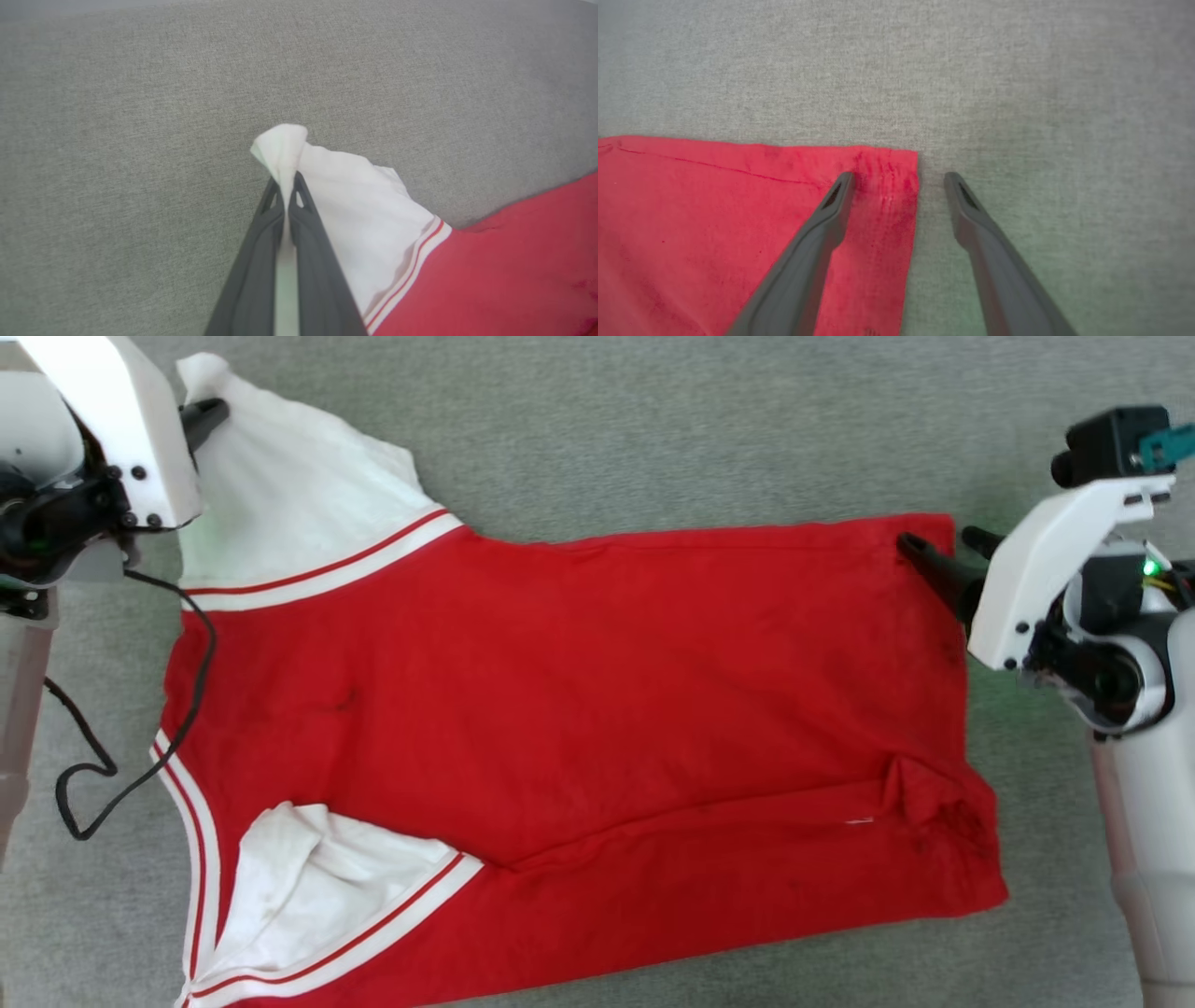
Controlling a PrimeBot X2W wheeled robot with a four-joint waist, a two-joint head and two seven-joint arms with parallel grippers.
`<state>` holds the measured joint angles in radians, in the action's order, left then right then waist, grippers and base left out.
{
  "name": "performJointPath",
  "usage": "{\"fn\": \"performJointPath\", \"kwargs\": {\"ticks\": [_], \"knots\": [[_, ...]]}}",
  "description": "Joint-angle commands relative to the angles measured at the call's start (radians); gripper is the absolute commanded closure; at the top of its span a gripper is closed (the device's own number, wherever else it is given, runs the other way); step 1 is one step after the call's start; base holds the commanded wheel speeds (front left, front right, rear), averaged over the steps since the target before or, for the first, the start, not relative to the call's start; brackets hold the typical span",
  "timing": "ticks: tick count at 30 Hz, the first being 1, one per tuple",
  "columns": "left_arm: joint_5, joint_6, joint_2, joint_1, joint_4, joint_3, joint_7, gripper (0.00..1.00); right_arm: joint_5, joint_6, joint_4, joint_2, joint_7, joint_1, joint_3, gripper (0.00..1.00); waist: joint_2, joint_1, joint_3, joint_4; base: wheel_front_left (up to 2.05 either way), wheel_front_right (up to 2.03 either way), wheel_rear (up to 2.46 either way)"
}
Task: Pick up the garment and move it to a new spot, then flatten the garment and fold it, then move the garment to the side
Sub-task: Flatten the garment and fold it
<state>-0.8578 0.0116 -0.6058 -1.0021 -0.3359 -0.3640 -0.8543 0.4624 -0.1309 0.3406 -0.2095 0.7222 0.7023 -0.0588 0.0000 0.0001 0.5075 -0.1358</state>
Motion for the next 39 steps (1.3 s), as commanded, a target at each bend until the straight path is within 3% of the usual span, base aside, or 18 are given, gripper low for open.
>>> {"fn": "performJointPath", "kwargs": {"ticks": [1,5,6,7,8,17,23,39], "knots": [[0.002,-0.001,0.003,-0.012,0.004,-0.001,0.005,1.00,-0.003,0.000,0.012,-0.001,0.006,0.012,-0.001,0.00,0.0000,-0.0001,0.010,0.011,0.00,0.00,0.00],[0.003,-0.011,0.007,-0.006,0.017,-0.006,0.018,1.00,-0.009,0.000,0.107,0.006,0.109,0.030,-0.041,0.00,0.0000,-0.0001,0.018,0.028,0.00,0.00,0.00],[0.005,-0.011,0.009,-0.002,0.018,-0.008,0.023,1.00,-0.012,0.000,0.127,0.010,0.139,0.028,-0.055,0.36,0.0000,-0.0001,0.018,0.030,0.00,0.00,0.00],[0.006,-0.013,0.010,0.000,0.018,-0.009,0.025,1.00,-0.011,0.000,0.142,0.014,0.164,0.024,-0.067,0.97,0.0000,-0.0001,0.018,0.032,0.00,0.00,0.00],[0.006,-0.016,0.012,0.005,0.017,-0.011,0.030,1.00,-0.010,0.000,0.152,0.016,0.184,0.023,-0.075,1.00,0.0000,-0.0001,0.016,0.035,0.00,0.00,0.00],[-0.018,-0.024,0.024,0.072,-0.005,0.020,0.119,1.00,-0.034,0.000,0.081,-0.026,0.117,0.063,-0.052,1.00,0.0000,-0.0001,-0.063,0.052,0.00,0.00,0.00],[-0.040,-0.032,0.028,0.177,0.014,0.042,0.193,1.00,-0.023,0.000,0.005,-0.042,0.049,0.003,0.003,1.00,0.0000,-0.0001,-0.166,0.077,0.00,0.00,0.00],[-0.102,0.060,0.079,0.707,0.187,0.102,0.412,1.00,0.010,0.000,-0.097,0.030,-0.025,-0.392,0.169,1.00,0.0000,-0.0001,-0.361,0.129,0.00,0.00,0.00]]}}
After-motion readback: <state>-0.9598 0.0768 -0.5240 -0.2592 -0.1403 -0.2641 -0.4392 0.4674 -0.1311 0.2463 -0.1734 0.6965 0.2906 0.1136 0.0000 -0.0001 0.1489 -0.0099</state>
